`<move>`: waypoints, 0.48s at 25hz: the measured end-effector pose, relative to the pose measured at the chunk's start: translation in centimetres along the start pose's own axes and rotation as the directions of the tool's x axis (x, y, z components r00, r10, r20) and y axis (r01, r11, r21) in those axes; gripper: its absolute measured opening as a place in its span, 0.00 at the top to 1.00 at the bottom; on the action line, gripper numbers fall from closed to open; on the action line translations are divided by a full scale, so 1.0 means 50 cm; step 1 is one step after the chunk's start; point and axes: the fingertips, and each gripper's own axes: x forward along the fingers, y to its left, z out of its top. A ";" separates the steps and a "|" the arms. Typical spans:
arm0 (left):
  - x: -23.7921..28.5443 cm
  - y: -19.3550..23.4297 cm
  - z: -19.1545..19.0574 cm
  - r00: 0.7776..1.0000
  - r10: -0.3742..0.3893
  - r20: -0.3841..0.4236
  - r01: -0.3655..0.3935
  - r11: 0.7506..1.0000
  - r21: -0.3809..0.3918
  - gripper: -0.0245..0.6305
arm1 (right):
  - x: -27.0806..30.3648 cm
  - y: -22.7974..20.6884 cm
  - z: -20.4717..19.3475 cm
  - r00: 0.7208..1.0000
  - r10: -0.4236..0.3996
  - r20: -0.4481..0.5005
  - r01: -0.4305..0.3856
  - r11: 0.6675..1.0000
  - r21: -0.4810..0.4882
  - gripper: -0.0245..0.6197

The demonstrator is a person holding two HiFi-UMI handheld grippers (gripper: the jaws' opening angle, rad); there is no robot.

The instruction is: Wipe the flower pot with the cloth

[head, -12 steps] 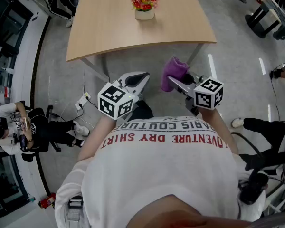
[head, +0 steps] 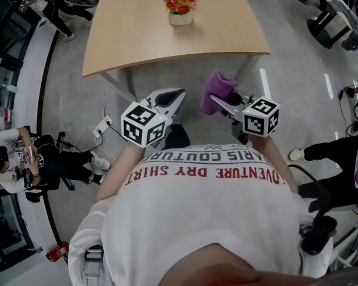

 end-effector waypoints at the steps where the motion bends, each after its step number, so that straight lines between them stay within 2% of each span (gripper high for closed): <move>1: -0.001 0.001 0.000 1.000 0.002 0.005 -0.002 1.000 -0.004 0.96 | 0.001 0.002 -0.001 1.000 0.003 -0.004 -0.003 1.000 -0.001 0.86; 12: 0.000 0.060 -0.031 1.000 0.015 0.017 -0.014 0.998 -0.066 0.96 | 0.049 -0.020 -0.015 1.000 0.001 0.004 -0.001 1.000 0.013 0.86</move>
